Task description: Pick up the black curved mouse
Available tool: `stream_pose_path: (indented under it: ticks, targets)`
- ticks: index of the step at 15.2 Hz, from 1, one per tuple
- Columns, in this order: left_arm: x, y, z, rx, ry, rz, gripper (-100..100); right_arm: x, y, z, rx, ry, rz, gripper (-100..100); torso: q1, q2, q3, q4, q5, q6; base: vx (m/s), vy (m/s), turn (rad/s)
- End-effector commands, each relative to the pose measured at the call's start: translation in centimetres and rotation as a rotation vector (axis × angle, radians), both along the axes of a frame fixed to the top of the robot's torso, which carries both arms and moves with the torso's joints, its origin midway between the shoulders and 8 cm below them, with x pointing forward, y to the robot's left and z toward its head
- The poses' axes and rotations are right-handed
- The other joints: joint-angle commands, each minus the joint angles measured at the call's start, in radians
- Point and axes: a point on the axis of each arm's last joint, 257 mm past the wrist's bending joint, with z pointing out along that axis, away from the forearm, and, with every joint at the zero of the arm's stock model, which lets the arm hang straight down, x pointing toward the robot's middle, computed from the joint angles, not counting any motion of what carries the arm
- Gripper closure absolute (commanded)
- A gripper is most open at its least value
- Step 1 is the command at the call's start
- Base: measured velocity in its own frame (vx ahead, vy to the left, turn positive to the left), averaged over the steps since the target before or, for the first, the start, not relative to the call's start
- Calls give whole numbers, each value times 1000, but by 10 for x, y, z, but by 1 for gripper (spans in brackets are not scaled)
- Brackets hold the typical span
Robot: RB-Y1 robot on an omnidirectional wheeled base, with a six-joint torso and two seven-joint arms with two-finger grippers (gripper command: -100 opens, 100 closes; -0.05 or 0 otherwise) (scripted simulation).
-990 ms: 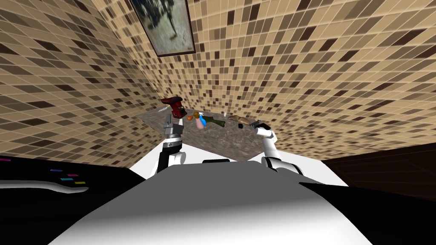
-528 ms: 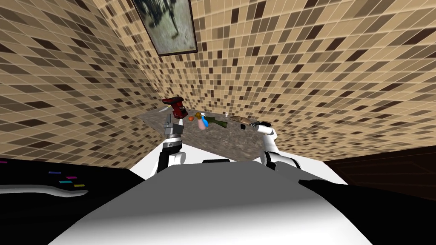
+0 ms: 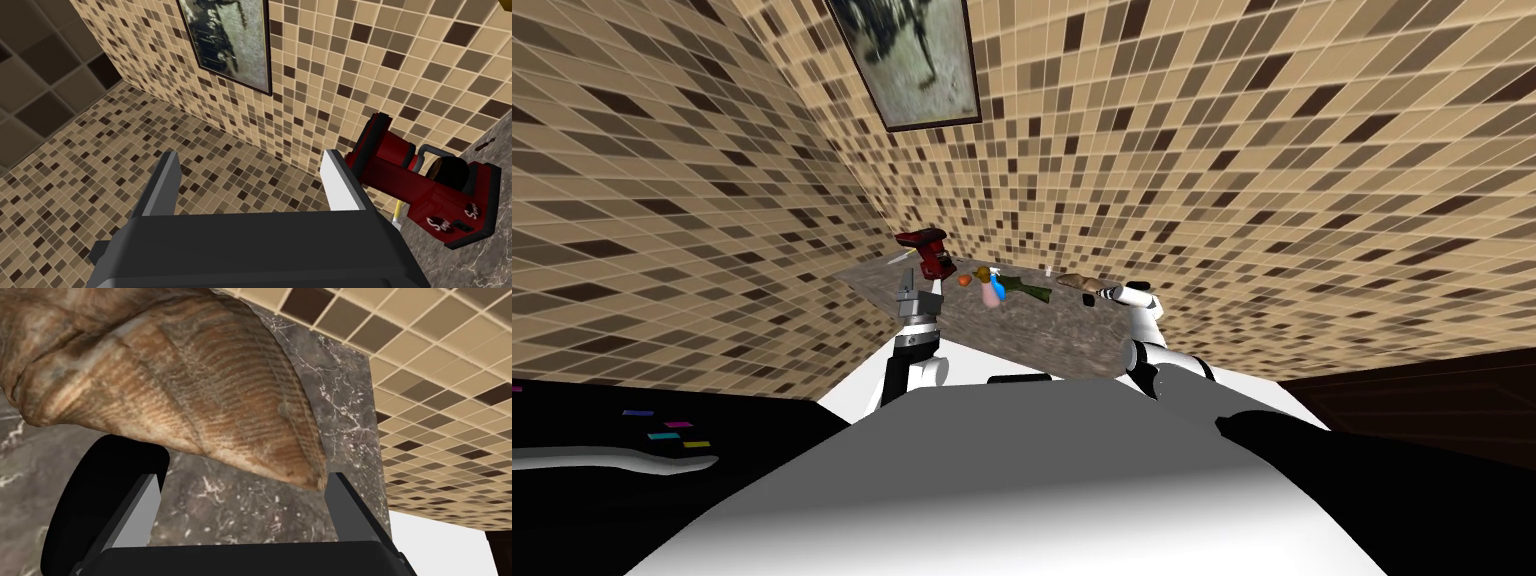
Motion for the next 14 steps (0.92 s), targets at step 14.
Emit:
stream_pose_path:
  ticks: [14]
  targets:
    - [0,0,0,0,0,0,0,-17,38,-52,444,167,-185,-100,-3,2,1,0,-1,0,30,42,-13]
